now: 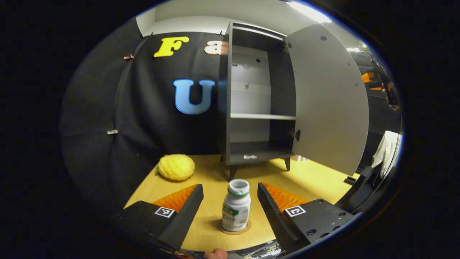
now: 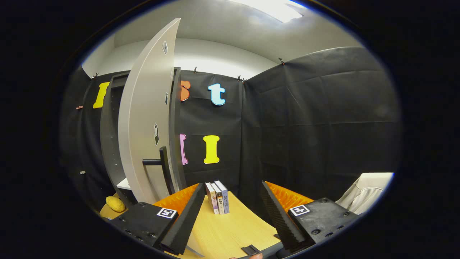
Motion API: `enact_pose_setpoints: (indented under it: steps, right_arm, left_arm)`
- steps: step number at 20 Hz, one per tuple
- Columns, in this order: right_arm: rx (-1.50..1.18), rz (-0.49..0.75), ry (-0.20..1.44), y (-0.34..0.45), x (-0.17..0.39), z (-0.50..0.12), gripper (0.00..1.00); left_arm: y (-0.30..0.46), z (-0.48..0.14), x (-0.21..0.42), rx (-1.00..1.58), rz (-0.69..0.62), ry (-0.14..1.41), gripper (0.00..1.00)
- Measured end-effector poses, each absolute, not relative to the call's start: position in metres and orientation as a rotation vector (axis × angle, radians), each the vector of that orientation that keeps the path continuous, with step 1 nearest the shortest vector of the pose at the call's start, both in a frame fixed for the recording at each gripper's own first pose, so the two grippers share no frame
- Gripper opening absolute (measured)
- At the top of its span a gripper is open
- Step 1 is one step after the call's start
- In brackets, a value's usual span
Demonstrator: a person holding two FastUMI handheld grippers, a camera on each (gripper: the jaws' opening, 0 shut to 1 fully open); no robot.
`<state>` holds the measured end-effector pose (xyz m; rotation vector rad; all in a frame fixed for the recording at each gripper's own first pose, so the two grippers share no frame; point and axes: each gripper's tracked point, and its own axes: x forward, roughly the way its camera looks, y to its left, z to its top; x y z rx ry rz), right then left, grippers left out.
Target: Open the cabinet door with the right hand, grasp the bottle in the cabinet with the left hand and place it on the coaster, then close the cabinet door with the right hand.
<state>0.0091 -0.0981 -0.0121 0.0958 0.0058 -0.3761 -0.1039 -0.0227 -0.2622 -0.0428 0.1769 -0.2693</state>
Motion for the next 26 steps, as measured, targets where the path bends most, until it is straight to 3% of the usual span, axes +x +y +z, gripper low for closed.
enact_pose_setpoints:
  steps: [8,19,26]
  right_arm:
    - [0.131,-0.293,0.036,-0.086,0.033,-0.017,0.98]
    - [0.184,-0.267,0.014,-0.066,0.033,-0.014,0.96]
    - [0.273,-0.17,0.024,-0.01,0.033,-0.016,0.97]
  left_arm:
    - [0.0,-0.136,-0.05,-0.037,-0.121,0.06,0.95]
    - [0.023,-0.127,-0.034,0.021,-0.053,0.097,0.95]
    - [0.023,-0.119,-0.032,0.05,-0.051,0.082,0.95]
